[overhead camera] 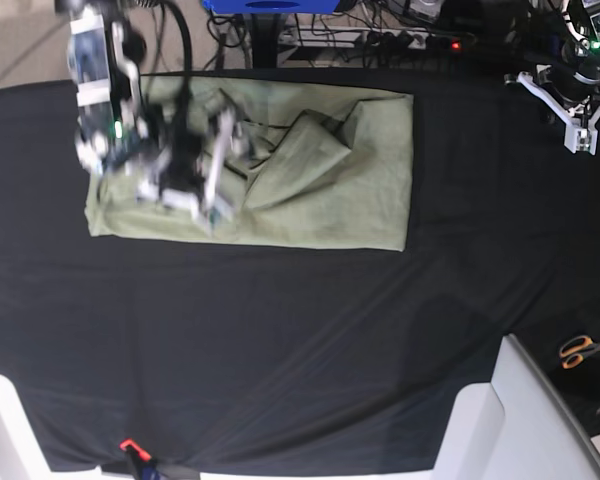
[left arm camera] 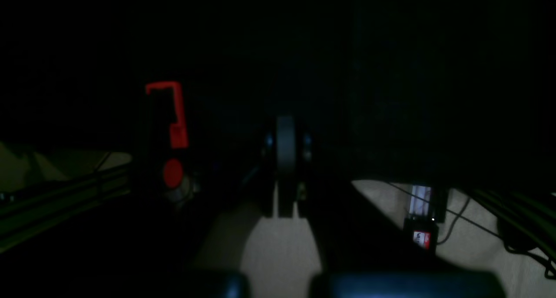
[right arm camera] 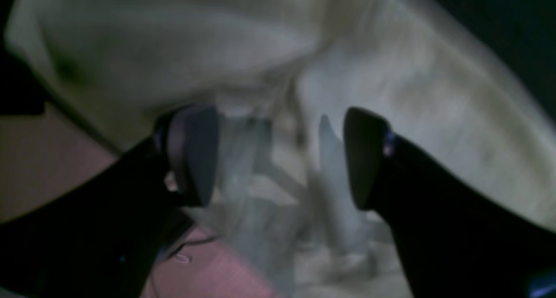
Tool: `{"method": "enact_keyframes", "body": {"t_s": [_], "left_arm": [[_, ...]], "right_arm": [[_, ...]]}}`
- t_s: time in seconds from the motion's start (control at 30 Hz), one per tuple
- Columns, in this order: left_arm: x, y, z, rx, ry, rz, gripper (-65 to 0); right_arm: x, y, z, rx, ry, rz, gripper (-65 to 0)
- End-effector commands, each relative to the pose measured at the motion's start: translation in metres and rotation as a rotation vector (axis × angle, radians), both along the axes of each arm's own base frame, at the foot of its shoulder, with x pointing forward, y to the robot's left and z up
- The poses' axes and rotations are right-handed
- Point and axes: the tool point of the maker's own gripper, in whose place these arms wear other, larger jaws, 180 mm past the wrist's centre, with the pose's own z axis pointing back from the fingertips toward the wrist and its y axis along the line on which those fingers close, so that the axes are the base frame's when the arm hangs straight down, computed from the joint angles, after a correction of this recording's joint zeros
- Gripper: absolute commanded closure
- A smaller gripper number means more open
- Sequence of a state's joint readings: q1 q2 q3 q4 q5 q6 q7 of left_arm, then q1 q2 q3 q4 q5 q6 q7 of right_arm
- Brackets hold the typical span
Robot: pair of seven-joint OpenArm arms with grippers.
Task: Fold the T-shirt properly
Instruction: 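Grasp the folded fabric with the right gripper and tuck it inward, then press the bunched fabric with the right gripper and lift away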
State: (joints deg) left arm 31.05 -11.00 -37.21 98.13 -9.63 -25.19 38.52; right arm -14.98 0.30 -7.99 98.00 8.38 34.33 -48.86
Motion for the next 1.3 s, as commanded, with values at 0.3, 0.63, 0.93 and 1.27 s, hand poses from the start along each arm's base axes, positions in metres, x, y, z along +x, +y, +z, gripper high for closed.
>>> {"method": "enact_keyframes", "body": {"t_s": [0.3,0.63,0.93,1.27], "left_arm": [[0.015,-0.030,-0.005,-0.035,-0.008,-0.098,0.0],[0.007,-0.011,-0.022,-0.037,0.046,-0.060,0.0],[0.002,-0.004,-0.027,-0.032,0.069,-0.055,0.0],[0.015,-0.007,-0.021,-0.028,0.044,-0.072,0.0]], "right_arm": [[-0.030,0.055,-0.010,0.036,-0.148,-0.062,-41.6],[-0.032,0.084,-0.013,0.030,-0.203,-0.119,-42.8],[-0.033,0.080,-0.006,-0.007,-0.256,-0.141,-43.2],[-0.046,0.100,-0.006,0.048,-0.207,-0.015,-42.6]]}}
